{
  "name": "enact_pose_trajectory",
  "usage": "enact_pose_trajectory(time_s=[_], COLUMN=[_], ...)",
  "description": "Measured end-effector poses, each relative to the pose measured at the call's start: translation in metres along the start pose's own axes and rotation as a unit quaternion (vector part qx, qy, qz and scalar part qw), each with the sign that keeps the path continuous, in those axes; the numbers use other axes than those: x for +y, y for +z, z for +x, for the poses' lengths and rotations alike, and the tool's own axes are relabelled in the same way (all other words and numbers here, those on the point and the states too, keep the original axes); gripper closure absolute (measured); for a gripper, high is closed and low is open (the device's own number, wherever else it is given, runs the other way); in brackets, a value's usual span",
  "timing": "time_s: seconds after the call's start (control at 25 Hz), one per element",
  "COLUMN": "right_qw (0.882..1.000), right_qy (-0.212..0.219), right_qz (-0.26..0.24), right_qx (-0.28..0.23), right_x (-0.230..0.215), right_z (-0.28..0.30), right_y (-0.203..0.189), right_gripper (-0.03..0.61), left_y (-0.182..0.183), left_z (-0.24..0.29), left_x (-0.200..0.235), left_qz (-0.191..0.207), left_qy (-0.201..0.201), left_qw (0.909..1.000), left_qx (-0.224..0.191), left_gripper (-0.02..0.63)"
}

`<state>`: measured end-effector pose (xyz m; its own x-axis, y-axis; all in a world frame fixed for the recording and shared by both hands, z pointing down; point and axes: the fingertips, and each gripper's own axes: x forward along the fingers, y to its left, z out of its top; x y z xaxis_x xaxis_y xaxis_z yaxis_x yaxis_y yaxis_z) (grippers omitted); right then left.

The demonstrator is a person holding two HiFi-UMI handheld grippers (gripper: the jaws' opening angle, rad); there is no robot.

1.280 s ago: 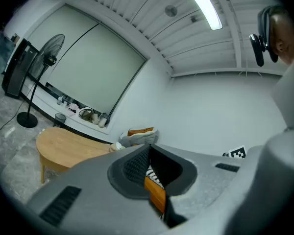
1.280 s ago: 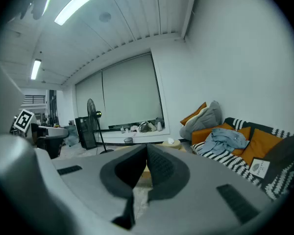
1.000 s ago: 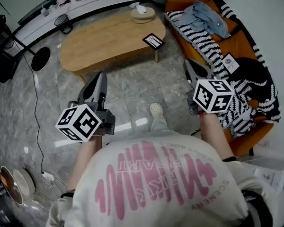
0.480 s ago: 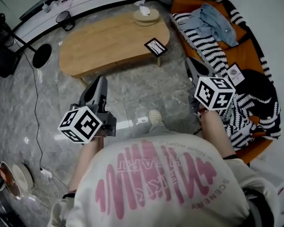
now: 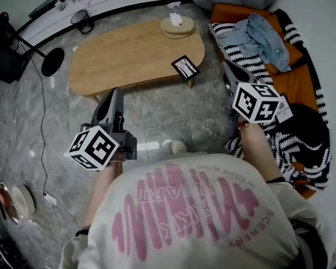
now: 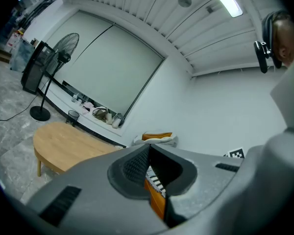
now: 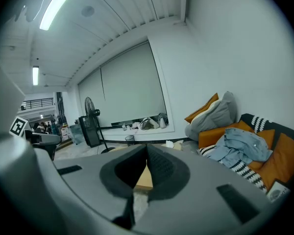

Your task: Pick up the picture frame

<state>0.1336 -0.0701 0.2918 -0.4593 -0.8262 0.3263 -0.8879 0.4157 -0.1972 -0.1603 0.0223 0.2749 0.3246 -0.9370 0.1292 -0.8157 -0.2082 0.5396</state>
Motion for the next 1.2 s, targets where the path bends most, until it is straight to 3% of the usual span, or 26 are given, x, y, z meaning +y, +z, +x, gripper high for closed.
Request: enact_pose_trajectory(time_s=[0.2,0.52,0.8,1.2], right_qw=[1.0,0.998,0.995,0.987], right_qy=[0.022,0.03,0.028,0.012], right_qz=[-0.002,0.036,0.053,0.09], right_qx=[0.017,0.039,0.079,0.131], right_x=[-0.018,-0.035,-0.043,-0.065], right_z=[0.028,0.052,0.08,0.152], right_y=[-0.004,-0.03,-0.057,-0.08], right_gripper=[0.574,0.574,0.574,0.574], left_y=[-0.009,-0.027,-0.034,-0.023], left_z=[0.02,0.036,0.067,0.159], left_x=[0.008,0.021,0.04,0.068], left_qz=[-0.015,-0.019,-0.029,-0.029], left_qy=[0.022,0.043,0.044,0.021], left_qw=[0.9995,0.9987,0.9977,0.9955], left_qx=[-0.014,0.019,0.042,0.088], left_gripper=[0.611,0.611,0.611,0.611])
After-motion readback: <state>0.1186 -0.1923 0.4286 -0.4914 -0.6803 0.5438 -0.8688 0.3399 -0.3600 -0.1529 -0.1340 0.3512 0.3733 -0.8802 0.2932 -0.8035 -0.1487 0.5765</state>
